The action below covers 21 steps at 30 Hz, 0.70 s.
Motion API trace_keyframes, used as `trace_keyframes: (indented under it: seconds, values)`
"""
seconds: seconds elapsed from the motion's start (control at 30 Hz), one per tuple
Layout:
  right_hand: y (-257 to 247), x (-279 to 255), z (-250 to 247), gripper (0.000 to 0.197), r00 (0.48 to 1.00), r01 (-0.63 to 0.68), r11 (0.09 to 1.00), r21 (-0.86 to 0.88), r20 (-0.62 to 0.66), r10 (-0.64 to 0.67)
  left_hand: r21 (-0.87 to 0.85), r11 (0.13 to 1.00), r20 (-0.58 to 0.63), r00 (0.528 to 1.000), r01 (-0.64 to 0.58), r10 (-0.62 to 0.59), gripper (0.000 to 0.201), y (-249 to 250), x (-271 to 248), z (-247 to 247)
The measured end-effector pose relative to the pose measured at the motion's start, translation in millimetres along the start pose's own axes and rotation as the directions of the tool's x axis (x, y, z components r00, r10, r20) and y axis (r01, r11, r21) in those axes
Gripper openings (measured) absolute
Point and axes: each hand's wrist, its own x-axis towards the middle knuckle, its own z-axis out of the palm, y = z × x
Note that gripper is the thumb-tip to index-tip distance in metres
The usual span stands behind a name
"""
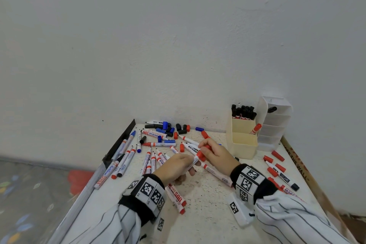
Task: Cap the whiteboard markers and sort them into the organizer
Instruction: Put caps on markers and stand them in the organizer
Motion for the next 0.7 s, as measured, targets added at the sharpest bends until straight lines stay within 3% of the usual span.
trace_keyframes:
  seconds: [0.13, 0.33, 0.43, 0.57, 0.7]
  values:
    - [1, 3, -6, 0.018, 0.998, -0.041, 0.999, -0.014, -0.052, 0.040, 0.060, 0.998, -0.007, 1.000, 0.016, -0.016, 0.029, -6, -1, -1]
    - [22, 6, -21, 0.008, 0.956, -0.107, 0.982, -0.154, -0.287, 0.059, -0.022, 0.995, -0.180, 0.978, 0.099, -0.102, 0.023, -23, 2, -12]
    - [36, 6, -22, 0.019, 0.959, -0.206, 0.925, -0.319, -0.252, 0.127, -0.158, 0.978, -0.236, 0.956, 0.139, -0.174, 0.022, -29, 3, -18]
    - [50, 4, -18, 0.019, 0.948, -0.318, 0.866, -0.386, -0.150, 0.281, -0.397, 0.904, -0.256, 0.926, 0.161, -0.277, 0.013, -35, 3, -25]
    - [64, 6, -14, 0.027, 0.917, -0.391, 0.823, -0.412, -0.098, 0.386, -0.423, 0.887, -0.274, 0.906, 0.187, -0.322, 0.013, -39, 0, -31]
